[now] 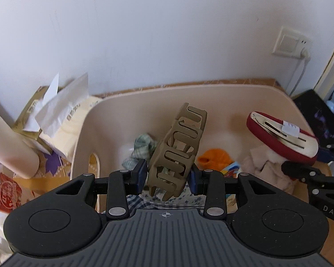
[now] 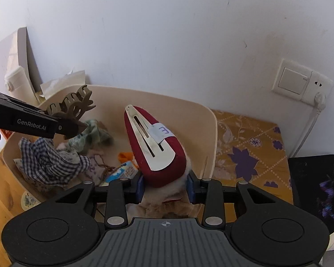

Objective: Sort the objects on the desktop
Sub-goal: 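Carry both clips over the basket and release them inside, then move both tools back toward the small black box and orange bottle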

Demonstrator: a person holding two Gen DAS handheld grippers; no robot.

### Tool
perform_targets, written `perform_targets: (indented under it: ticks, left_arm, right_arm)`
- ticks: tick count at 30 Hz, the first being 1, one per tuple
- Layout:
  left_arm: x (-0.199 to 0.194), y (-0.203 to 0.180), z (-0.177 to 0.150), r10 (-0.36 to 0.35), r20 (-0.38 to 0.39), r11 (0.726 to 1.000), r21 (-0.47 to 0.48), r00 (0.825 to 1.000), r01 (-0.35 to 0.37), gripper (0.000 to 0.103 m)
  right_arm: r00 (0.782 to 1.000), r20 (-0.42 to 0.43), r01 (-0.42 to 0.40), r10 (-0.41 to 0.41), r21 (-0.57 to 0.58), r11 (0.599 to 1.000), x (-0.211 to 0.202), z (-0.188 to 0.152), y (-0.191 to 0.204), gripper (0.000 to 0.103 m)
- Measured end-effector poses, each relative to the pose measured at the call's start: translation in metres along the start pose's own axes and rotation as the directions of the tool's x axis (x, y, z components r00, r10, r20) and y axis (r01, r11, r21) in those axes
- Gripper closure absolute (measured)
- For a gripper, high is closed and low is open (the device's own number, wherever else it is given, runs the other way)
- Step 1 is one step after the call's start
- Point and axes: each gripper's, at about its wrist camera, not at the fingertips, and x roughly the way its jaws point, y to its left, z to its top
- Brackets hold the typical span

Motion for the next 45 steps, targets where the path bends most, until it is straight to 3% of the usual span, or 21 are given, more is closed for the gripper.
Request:
perform_targets:
  ticks: [1, 4, 6, 9, 17, 32, 45]
  left_arm:
    - [0.001, 0.000, 0.000, 0.006, -0.005, 1.000, -0.006, 1.000, -0.006, 0.065]
    - [0.000, 0.004, -0.001, -0.002, -0.006, 1.000, -0.025, 1.000, 0.002, 0.061]
    - [-0.005, 0.005, -0.002, 0.000, 0.013, 1.000, -0.022, 1.000, 0.000, 0.047]
    - [-0.014, 0.005, 0.000, 0.010, 0.055, 1.000, -0.015, 0.998, -0.009, 0.034]
    - [-0.039, 0.011, -0.008, 0.000, 0.080, 1.000, 0.012, 0.997, -0.001, 0.031]
    - [-0.086, 0.006, -0.042, -0.030, 0.120, 0.998, 0.057, 0.992, 0.023, 0.027]
    - [-0.118, 0.000, -0.101, -0.058, 0.099, 0.993, 0.108, 0.993, 0.048, 0.022]
  right_arm:
    - [1.000, -0.002, 0.001, -0.001, -0.004, 1.000, 0.002, 0.000, 0.001, 0.055]
    - [1.000, -0.001, -0.002, 0.002, -0.007, 1.000, -0.003, 0.001, 0.003, 0.048]
    - [1.000, 0.002, 0.000, 0.000, -0.008, 1.000, -0.006, 0.001, 0.005, 0.041]
    - [1.000, 0.014, 0.006, -0.006, -0.001, 1.000, -0.012, 0.002, 0.007, 0.032]
    - [0.998, 0.052, 0.022, -0.023, 0.027, 0.999, -0.034, 0.002, 0.010, 0.016]
    - [0.993, 0.102, 0.053, -0.055, 0.027, 0.998, -0.085, -0.022, 0.024, 0.001]
    - [0.995, 0.077, 0.054, -0.057, 0.034, 0.998, -0.120, -0.070, 0.032, 0.000]
